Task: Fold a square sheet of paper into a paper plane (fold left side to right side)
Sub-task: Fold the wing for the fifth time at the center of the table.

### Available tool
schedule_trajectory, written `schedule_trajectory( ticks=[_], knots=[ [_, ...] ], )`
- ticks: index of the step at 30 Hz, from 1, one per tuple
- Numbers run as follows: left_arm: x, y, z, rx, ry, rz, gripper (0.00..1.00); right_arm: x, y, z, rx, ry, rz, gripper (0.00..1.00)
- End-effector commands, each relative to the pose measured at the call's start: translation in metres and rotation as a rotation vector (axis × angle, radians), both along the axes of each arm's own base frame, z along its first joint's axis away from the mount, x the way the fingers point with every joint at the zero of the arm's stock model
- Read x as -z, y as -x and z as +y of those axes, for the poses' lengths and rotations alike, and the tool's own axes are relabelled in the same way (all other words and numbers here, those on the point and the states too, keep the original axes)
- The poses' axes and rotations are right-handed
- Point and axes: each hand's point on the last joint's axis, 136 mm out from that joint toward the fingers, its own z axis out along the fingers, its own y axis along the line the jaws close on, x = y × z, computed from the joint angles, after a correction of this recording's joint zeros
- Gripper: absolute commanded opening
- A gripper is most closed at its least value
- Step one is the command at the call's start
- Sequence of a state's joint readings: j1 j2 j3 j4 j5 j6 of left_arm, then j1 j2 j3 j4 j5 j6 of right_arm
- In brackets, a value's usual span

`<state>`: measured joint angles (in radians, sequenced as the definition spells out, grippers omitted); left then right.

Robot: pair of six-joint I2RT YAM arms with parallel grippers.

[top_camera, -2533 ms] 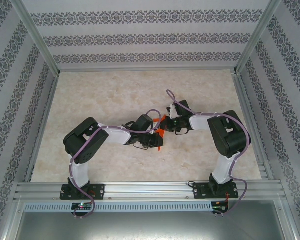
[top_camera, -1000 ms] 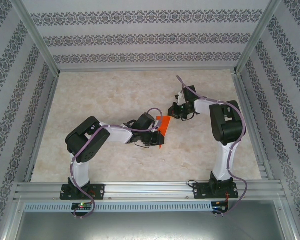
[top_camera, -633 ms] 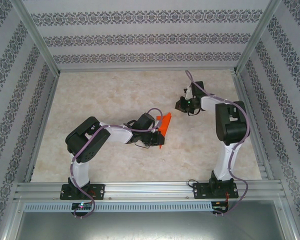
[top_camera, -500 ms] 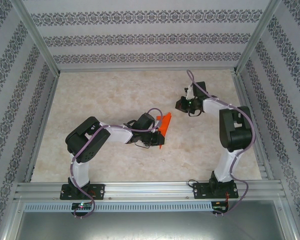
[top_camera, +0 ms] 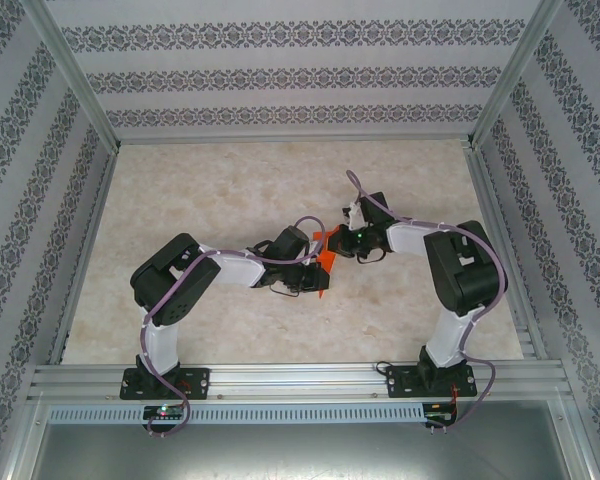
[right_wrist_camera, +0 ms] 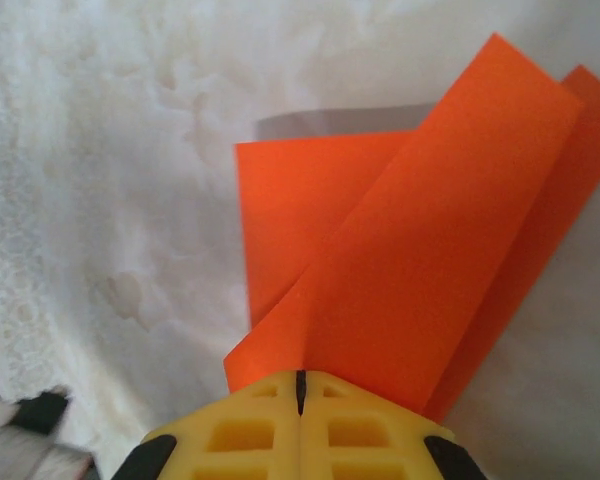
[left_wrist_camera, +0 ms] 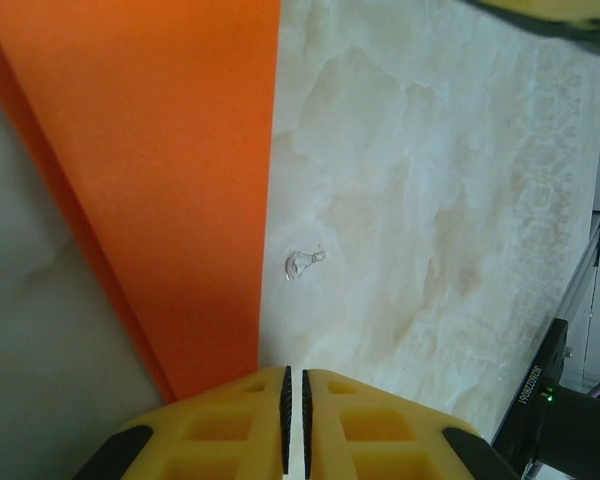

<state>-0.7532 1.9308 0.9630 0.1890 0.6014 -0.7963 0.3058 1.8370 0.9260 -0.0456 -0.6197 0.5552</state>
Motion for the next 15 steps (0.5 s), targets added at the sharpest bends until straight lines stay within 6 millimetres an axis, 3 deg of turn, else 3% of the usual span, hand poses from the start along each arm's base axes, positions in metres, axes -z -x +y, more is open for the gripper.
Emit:
schedule_trajectory(
  ticks=[1, 8, 15],
  knots=[
    [0.009, 0.023, 0.010, 0.029, -0.056, 0.037, 0.17, 0.012, 0.001, 0.004, 0.000, 0.011, 0.033, 0.00],
    [-0.031, 0.016, 0.003, 0.027, 0.005, -0.029, 0.24, 0.028, 0.009, -0.008, -0.003, 0.098, 0.081, 0.00],
    [-0.024, 0.023, 0.001, 0.030, 0.033, 0.032, 0.24, 0.030, 0.010, -0.010, -0.010, 0.122, 0.082, 0.00]
  ],
)
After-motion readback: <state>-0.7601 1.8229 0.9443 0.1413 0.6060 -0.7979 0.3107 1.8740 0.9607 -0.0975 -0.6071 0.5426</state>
